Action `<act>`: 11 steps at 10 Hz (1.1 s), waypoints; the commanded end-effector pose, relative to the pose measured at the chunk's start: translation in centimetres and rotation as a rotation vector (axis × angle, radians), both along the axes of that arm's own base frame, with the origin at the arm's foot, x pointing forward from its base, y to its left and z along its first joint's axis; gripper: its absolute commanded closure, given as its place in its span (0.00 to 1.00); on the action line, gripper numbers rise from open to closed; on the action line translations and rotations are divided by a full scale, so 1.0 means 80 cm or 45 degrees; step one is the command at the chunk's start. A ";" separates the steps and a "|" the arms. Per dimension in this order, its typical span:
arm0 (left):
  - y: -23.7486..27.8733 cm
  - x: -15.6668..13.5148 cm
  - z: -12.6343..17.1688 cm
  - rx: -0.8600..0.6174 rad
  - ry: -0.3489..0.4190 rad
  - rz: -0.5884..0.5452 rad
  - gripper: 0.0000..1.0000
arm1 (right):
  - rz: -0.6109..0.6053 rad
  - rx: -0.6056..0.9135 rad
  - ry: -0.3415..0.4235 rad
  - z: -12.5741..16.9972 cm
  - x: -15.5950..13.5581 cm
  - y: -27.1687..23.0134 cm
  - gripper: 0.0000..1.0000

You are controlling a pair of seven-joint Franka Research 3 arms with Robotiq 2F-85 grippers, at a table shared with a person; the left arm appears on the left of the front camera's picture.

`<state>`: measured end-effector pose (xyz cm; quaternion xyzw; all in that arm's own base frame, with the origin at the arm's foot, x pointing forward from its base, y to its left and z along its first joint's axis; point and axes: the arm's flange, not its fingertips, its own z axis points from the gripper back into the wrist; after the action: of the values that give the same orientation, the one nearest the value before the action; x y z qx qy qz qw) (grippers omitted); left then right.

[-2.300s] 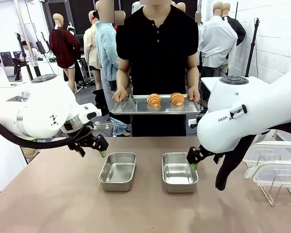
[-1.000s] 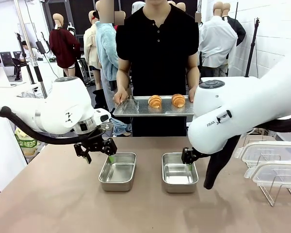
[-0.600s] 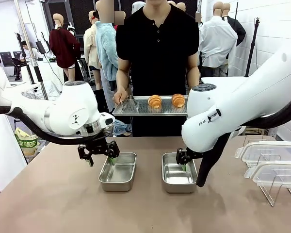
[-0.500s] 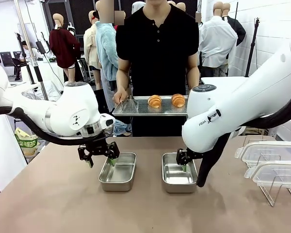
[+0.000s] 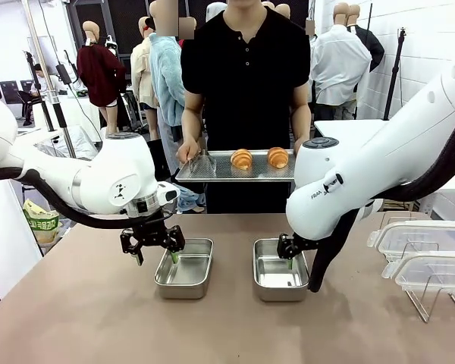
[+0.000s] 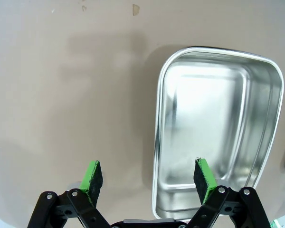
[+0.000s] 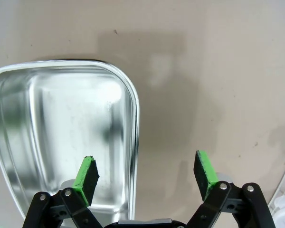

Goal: Place the bread in airtight containers.
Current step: Lift both Airtight Container.

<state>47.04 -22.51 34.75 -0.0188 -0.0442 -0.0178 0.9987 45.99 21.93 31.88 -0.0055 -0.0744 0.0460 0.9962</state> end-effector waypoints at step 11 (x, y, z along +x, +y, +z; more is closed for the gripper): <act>-0.007 0.024 -0.027 0.057 0.099 0.008 0.85 | 0.000 -0.018 -0.005 -0.008 0.002 0.007 0.79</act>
<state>48.50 -22.73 32.39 -0.0122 -0.0065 -0.0149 0.9998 45.85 22.22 31.38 -0.0061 -0.0699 0.0494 0.9963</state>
